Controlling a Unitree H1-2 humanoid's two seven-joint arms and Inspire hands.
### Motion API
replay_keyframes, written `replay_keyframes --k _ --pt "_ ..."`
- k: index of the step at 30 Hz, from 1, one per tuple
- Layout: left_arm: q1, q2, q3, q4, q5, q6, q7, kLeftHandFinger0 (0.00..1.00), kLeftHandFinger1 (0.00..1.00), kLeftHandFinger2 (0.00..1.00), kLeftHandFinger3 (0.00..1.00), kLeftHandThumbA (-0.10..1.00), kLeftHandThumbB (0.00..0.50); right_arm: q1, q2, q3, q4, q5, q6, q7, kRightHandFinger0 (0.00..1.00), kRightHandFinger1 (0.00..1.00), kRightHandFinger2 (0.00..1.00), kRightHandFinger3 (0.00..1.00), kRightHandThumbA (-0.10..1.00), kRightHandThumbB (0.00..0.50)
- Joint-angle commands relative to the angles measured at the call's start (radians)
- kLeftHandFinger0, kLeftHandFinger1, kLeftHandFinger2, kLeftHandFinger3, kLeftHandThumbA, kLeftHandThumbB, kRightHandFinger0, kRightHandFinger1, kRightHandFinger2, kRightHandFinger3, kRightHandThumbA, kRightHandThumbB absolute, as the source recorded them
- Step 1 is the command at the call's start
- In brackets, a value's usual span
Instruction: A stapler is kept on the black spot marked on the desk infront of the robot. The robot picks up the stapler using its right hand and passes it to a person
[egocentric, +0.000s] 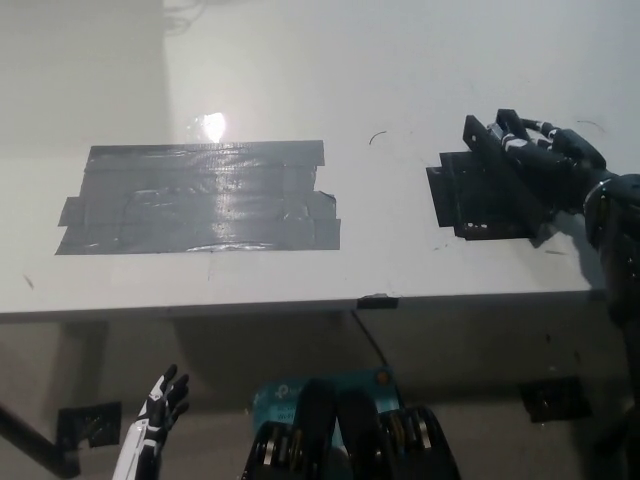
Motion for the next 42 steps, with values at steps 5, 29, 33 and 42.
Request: replay_keyframes --k 5,29,33,42 --pt "-0.016 0.019 -0.001 -0.033 -0.008 -0.007 -0.016 1.0 1.0 1.0 1.0 1.0 0.448 -0.14 -0.007 0.086 -0.372 0.897 0.024 -0.201 0.0 0.22 0.73 0.75 -0.1 0.112" --pt "-0.024 0.012 -0.004 -0.019 -0.009 -0.01 -0.016 1.0 1.0 1.0 1.0 1.0 0.476 -0.229 0.146 0.183 -0.361 0.937 0.024 -0.265 0.0 0.12 0.63 0.74 -0.1 0.133" --pt "-0.023 0.014 -0.004 -0.021 0.001 -0.009 -0.012 0.99 1.0 1.0 1.0 1.0 0.481 -0.236 0.148 0.187 -0.346 0.945 0.024 -0.257 0.0 0.11 0.62 0.69 -0.1 0.117" --pt "-0.028 0.018 -0.006 -0.027 0.004 0.0 -0.014 1.0 1.0 1.0 1.0 1.0 0.491 -0.298 0.138 0.184 -0.261 0.95 0.024 -0.285 0.0 0.18 0.7 1.0 -0.1 0.088"
